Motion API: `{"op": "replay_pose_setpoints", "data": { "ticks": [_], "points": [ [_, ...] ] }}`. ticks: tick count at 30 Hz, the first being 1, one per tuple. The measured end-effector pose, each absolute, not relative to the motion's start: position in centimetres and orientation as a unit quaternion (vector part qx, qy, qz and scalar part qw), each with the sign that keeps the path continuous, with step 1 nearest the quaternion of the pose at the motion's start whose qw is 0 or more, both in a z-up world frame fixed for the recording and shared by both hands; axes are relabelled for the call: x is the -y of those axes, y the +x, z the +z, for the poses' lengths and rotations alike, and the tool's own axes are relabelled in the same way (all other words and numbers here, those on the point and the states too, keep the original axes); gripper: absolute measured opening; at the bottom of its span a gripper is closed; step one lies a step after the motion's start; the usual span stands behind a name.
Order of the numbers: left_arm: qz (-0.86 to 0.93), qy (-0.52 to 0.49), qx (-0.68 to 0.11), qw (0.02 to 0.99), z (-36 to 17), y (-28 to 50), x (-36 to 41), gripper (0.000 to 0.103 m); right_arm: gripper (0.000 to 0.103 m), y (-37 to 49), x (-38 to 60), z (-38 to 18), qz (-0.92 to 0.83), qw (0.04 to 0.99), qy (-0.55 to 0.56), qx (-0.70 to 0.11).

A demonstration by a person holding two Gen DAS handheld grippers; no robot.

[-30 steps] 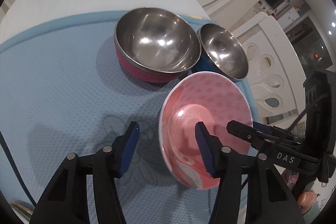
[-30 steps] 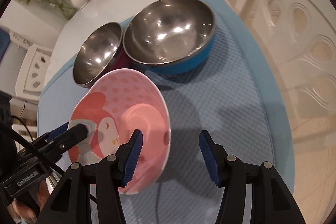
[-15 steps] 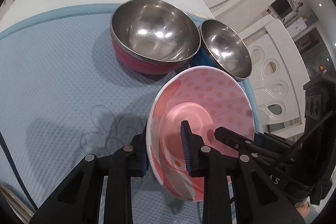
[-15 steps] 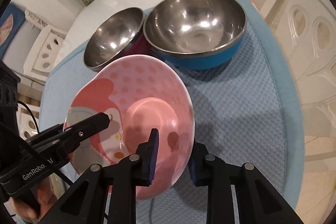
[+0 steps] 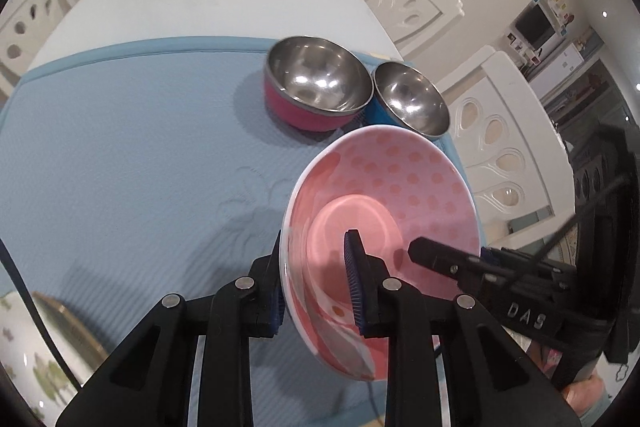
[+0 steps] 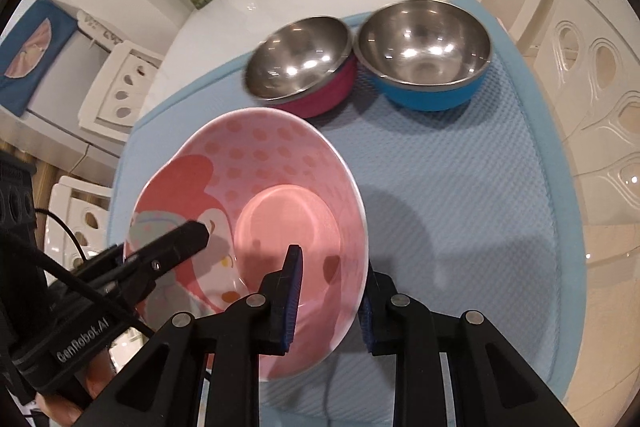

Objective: Organize plates and bowls
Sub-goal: 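Lift the pink polka-dot bowl with both grippers and carry it toward the plate stack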

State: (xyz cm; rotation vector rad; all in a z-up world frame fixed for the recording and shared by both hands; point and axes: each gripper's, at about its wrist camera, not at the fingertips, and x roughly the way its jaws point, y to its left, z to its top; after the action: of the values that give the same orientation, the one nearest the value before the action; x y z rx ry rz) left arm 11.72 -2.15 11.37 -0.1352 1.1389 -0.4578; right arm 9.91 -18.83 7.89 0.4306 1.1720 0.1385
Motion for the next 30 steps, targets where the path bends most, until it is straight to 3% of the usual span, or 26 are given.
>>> {"op": "replay_pose_setpoints", "data": {
  "ticks": [10,30],
  "points": [
    [-0.228,-0.078,-0.549,0.8,10.3,7.7,-2.1,0.023,0.026,7.0,13.4,9.0,0.046,0.816,0.181,-0.547],
    [-0.25,-0.057,-0.586,0.769,5.3,7.0,-2.6,0.023,0.026,5.8,11.9,3.8,0.004,0.785,0.208,-0.584]
  ]
}}
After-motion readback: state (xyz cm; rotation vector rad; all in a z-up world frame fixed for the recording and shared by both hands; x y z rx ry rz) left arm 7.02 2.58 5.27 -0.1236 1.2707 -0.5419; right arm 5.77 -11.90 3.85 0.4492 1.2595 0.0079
